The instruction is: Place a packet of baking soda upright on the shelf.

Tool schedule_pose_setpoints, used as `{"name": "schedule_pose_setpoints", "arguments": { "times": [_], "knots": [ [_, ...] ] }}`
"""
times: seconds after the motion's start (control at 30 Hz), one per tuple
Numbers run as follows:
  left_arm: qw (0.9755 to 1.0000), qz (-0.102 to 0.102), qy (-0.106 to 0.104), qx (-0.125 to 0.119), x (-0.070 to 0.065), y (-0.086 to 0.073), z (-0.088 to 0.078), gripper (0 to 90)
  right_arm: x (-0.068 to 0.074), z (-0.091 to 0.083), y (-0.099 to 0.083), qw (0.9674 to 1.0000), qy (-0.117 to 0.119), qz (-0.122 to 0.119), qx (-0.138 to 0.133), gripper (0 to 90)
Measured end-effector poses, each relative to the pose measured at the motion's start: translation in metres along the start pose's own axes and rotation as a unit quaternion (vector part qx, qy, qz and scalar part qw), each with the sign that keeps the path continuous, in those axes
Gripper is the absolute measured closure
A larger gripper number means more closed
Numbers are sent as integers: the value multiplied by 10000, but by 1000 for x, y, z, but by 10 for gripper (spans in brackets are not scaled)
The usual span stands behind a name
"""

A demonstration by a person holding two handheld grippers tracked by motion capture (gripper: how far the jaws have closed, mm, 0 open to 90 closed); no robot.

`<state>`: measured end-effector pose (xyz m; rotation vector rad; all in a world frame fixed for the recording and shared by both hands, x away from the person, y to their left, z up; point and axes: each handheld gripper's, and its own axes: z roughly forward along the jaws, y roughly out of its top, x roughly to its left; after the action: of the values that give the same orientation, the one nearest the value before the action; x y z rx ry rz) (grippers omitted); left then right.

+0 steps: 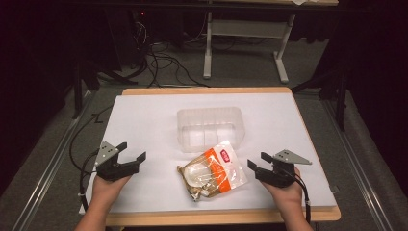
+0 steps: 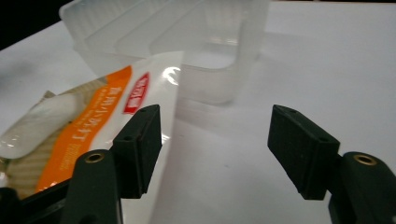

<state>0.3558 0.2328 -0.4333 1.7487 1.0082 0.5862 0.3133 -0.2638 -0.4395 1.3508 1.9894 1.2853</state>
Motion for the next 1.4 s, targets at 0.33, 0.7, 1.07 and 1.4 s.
{"name": "schedule_pose_setpoints", "arguments": {
  "times": [0.33, 0.7, 1.07, 1.4],
  "knots": [
    [10000, 6, 6, 10, 0, 0, 0, 173, 35, 33, -1, 9980, 476, -100, 400, 227],
    [10000, 10, 4, -7, 1, 0, 0, 173, 38, 53, -9, 9956, 550, 120, 749, 164],
    [10000, 28, 9, -3, 0, 0, -1, 173, 31, 51, -13, 9918, 984, 376, 728, 342],
    [10000, 70, 14, 11, -1, 0, -1, 173, 27, 30, -6, 9917, 1200, 352, 306, 681]
  ]
}}
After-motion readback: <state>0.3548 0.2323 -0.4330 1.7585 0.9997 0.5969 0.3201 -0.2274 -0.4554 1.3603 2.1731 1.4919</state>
